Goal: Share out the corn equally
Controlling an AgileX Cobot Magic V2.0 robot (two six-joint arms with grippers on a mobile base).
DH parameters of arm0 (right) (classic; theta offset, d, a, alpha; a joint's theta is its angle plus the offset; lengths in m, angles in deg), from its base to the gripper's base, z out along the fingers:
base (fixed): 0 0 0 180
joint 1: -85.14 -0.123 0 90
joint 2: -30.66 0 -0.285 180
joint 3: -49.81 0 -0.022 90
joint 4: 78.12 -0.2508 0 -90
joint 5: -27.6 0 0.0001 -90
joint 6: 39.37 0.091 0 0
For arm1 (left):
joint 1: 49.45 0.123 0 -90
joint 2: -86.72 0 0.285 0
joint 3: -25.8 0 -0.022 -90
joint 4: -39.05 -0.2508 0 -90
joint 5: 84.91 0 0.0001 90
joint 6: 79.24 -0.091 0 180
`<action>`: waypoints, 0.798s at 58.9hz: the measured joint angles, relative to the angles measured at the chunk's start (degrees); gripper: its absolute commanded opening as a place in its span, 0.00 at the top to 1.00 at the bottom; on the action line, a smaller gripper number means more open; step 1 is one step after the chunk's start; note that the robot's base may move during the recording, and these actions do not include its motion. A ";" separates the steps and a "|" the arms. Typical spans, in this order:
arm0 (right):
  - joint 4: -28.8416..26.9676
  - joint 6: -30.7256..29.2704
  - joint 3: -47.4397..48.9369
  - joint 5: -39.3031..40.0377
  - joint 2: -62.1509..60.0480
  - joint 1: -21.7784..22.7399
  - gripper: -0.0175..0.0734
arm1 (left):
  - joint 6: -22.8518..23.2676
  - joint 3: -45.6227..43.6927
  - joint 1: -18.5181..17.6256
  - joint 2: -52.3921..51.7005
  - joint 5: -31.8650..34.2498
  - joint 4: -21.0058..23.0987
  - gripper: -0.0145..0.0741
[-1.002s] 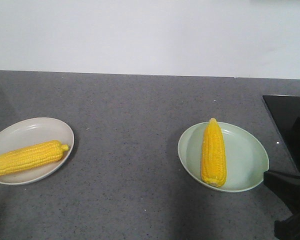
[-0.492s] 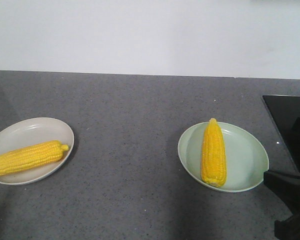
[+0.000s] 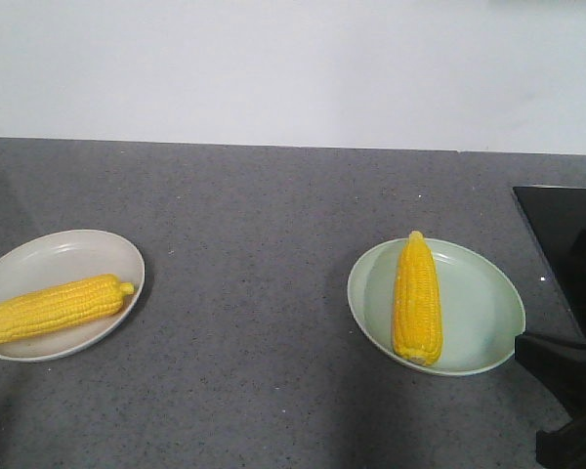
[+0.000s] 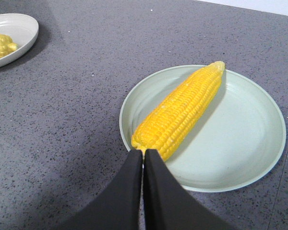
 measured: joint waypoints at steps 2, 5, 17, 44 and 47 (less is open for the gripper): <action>0.00 0.00 0.00 0.00 0.00 0.00 0.81 | 0.00 0.00 0.00 0.00 0.00 0.00 0.84; 0.00 0.00 0.00 0.00 0.00 0.00 0.81 | 0.00 0.00 0.00 0.00 0.00 0.00 0.84; 0.00 0.00 0.00 0.00 0.00 0.00 0.81 | -0.06 0.00 0.00 0.00 0.02 0.00 0.84; 0.06 0.00 0.00 0.31 -0.20 0.00 0.81 | -0.06 0.00 0.00 0.00 0.20 0.00 0.84; 0.06 0.00 0.00 0.31 -0.81 0.00 0.81 | -0.06 0.00 0.00 0.00 0.22 0.00 0.84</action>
